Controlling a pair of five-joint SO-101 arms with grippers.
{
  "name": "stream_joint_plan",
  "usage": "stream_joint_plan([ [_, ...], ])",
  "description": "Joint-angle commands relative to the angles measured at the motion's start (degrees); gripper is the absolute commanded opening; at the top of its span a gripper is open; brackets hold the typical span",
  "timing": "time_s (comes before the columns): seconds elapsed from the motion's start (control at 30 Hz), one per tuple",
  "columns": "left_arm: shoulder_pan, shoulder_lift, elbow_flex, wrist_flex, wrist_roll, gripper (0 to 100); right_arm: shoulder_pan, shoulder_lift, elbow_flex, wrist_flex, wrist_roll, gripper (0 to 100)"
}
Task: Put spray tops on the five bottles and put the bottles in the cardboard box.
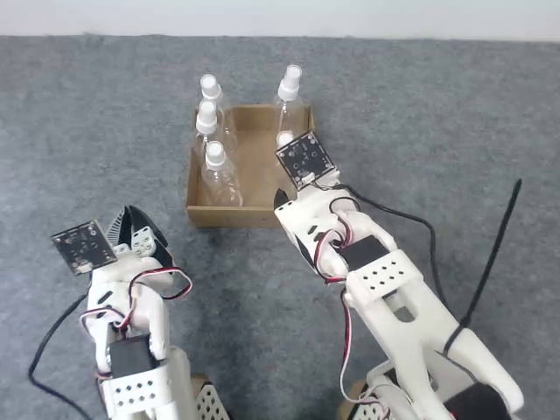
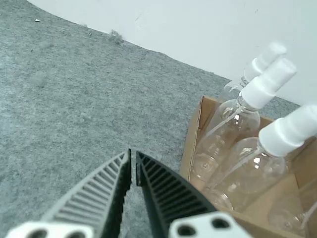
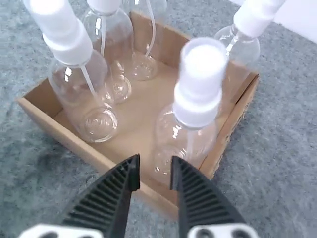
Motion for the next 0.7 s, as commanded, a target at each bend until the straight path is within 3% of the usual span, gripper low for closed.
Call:
stream_joint_plan([
  [0.0, 0.1, -1.1, -0.6, 0.2, -0.5, 1, -0.6, -3.2, -2.6, 0.2, 1.3, 2.0],
  [0.23, 0.1, -1.1, -0.6, 0.2, -0.5, 1, -0.6, -3.3, -2.6, 0.4, 1.3, 0.6],
  [0.67, 0.3, -1.1, -0.6, 0.0, -0.5, 1, -1.4, -14.5, -2.7, 11.1, 4.0, 0.6],
])
